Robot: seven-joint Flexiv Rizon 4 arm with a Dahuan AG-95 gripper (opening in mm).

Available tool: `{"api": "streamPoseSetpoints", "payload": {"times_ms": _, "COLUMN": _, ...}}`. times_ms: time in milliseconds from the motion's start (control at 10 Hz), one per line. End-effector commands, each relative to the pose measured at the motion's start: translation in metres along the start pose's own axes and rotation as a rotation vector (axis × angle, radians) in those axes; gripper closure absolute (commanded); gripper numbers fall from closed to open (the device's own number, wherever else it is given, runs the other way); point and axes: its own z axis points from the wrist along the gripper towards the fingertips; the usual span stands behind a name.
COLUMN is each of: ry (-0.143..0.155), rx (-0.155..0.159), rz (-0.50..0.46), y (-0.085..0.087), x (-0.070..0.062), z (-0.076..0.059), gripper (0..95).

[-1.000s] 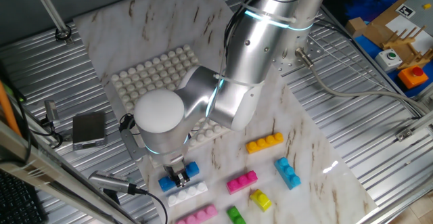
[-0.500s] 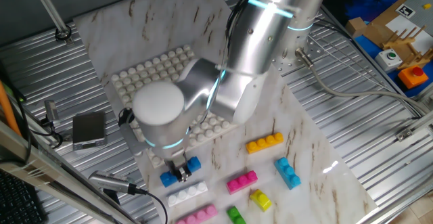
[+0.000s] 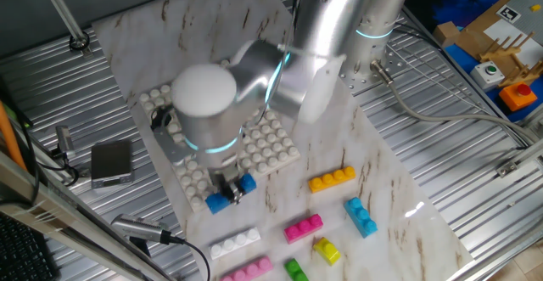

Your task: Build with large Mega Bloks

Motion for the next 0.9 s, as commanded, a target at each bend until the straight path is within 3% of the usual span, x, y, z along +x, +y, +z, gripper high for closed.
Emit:
{"api": "streamPoseSetpoints", "payload": {"times_ms": 100, "ry": 0.010, "rx": 0.003, "rz": -0.008, "y": -0.0013, "x": 0.0067, "z": -0.0136, "gripper": 95.0}}
{"api": "streamPoseSetpoints", "payload": {"times_ms": 400, "ry": 0.008, "rx": -0.001, "rz": -0.025, "y": -0.0030, "x": 0.0096, "z": -0.0178, "gripper": 95.0}}
{"api": "streamPoseSetpoints", "payload": {"times_ms": 600, "ry": 0.030, "rx": 0.002, "rz": -0.043, "y": -0.0030, "x": 0.0096, "z": -0.0178, "gripper": 95.0}}
{"api": "streamPoseSetpoints", "payload": {"times_ms": 900, "ry": 0.035, "rx": 0.015, "rz": -0.019, "y": -0.0030, "x": 0.0096, "z": -0.0178, "gripper": 95.0}}
